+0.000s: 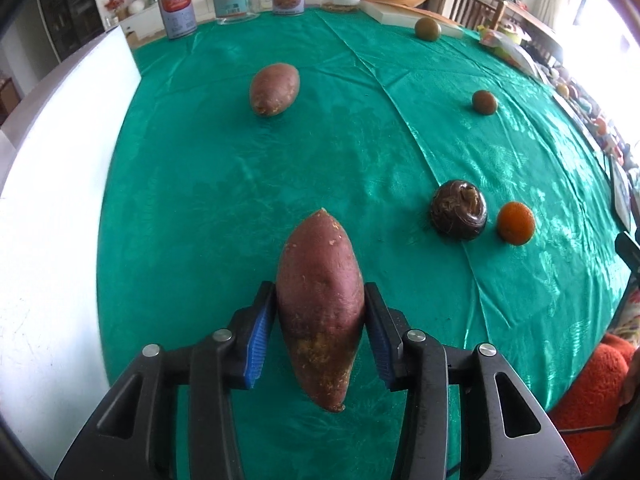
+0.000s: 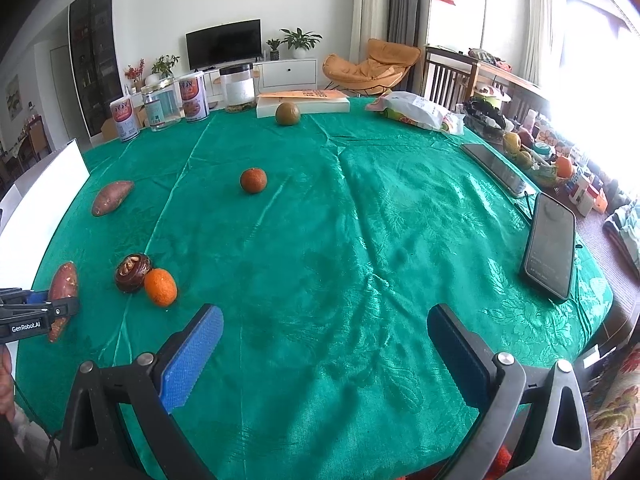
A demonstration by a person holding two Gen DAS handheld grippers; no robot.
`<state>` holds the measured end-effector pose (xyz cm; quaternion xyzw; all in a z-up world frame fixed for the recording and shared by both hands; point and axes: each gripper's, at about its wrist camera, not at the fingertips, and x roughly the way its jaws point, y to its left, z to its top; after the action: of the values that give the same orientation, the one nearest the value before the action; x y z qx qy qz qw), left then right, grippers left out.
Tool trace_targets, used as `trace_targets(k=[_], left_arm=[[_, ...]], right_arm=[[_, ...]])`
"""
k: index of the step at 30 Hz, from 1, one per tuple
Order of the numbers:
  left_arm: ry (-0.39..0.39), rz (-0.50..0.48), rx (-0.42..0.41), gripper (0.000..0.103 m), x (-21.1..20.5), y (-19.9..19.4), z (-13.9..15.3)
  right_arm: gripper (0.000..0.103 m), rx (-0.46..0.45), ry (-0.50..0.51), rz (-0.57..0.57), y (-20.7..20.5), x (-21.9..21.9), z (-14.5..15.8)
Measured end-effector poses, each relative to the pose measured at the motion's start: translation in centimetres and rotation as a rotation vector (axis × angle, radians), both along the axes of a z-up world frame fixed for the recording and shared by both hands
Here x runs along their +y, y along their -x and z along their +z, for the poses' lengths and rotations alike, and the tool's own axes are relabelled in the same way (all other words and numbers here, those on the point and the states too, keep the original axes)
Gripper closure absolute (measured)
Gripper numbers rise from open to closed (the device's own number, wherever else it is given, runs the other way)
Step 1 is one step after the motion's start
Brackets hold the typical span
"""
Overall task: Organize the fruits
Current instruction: 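Lift the sweet potato with the left tool while the right tool approaches an orange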
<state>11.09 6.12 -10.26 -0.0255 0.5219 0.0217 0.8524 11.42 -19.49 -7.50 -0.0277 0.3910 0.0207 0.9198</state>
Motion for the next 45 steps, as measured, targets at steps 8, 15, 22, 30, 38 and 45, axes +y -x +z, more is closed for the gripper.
trace_targets(k=[8,15,22,30,38,45], left_arm=[[-0.04,-0.006,-0.024,0.048,-0.1,0.2,0.1],[-0.046,-0.007,-0.022,0.048,-0.2,0.1,0.0],[-0.064,-0.013,-0.019,0.045,-0.3,0.3,-0.1],[-0.003,-0.018,-0.019,0.035,1.0,1.0,0.8],[0.105,-0.037,-0.002,0.033,3.1,2.2,1.8],[0.044,-0.06,0.013,0.035,0.8,0.1,0.3]], right_arm=[[0.001,0.01,0.019,-0.004,-0.2,0.2,-0.2],[0.001,0.01,0.018,-0.005,-0.1,0.3,-0.2],[0.001,0.011,0.013,-0.006,-0.1,0.2,-0.2],[0.001,0.024,-0.041,0.102,-0.1,0.6,-0.2],[0.002,0.204,-0.248,0.42,-2.4,4.2,-1.7],[0.023,0.281,-0.203,0.515,-5.8,9.2,-3.3]])
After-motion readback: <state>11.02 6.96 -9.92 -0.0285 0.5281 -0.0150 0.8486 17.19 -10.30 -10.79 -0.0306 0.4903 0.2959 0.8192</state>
